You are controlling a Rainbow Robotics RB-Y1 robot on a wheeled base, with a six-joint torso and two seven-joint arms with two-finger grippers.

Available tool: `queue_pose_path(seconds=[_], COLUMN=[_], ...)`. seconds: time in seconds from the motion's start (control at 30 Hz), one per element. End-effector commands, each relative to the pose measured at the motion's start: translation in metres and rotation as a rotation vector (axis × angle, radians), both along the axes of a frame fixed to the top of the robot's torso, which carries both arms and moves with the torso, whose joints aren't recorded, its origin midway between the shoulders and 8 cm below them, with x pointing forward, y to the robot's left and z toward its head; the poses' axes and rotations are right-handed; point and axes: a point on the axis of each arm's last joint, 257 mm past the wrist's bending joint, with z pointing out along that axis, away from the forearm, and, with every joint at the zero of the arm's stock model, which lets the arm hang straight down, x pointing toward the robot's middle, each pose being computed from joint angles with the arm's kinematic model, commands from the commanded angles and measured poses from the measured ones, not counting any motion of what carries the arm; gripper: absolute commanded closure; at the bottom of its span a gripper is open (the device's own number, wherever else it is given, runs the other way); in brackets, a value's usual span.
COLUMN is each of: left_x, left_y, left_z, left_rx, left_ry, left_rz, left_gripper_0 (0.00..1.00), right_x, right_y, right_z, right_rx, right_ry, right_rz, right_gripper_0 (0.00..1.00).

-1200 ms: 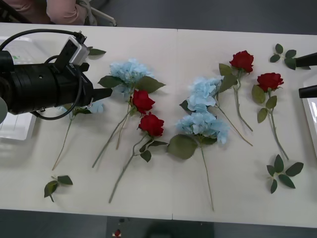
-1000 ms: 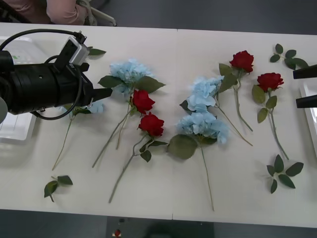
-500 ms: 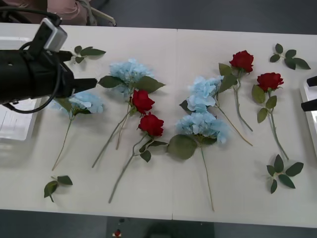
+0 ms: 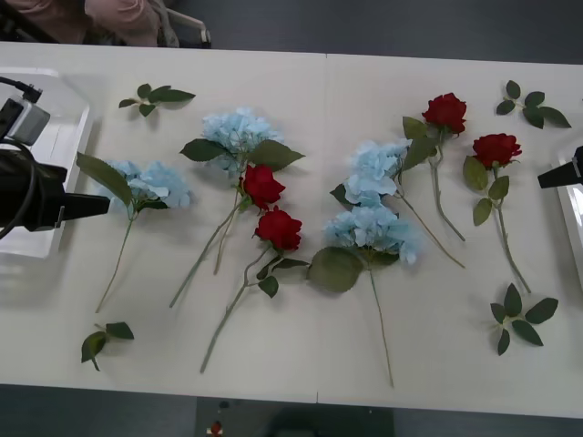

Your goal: Put the red flowers into the right box and the blue flowers into the left box

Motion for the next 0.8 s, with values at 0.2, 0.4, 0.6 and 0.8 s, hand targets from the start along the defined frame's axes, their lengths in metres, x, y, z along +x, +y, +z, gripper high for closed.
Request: queue_pose_path(seconds=[0.2,0.4,0.6,0.8], left_x=[0.01,0.015,0.026,0.037], left_y=[0.044,0.042,0.033,0.02], left_z=[-0.03,-0.054,-0.071,-0.091], left_rx=[0.088,0.13,0.206,0.195], left_ry=[0.033,0.066,0.056,0.074], left_rz=[0.005,-0.028,-0.053,-0.052], left_gripper_0=[0.0,0.0,0.0,0.0], right_x=[0.035,0.058,0.075,0.087], right_y=[-0.01,-0.006,-0.006,-0.009], right_z=[-0.012,-0.03,-0.054,-0.072], right_rx=[-0.082,-0.084,-0.063,-0.087], right_ry=[-0.057,-0.113,-0.138,-0.173], right_rz=[-0.166,-0.236,-0.277,-0.296], right_gripper_0=[0.0,0.0,0.0,0.0])
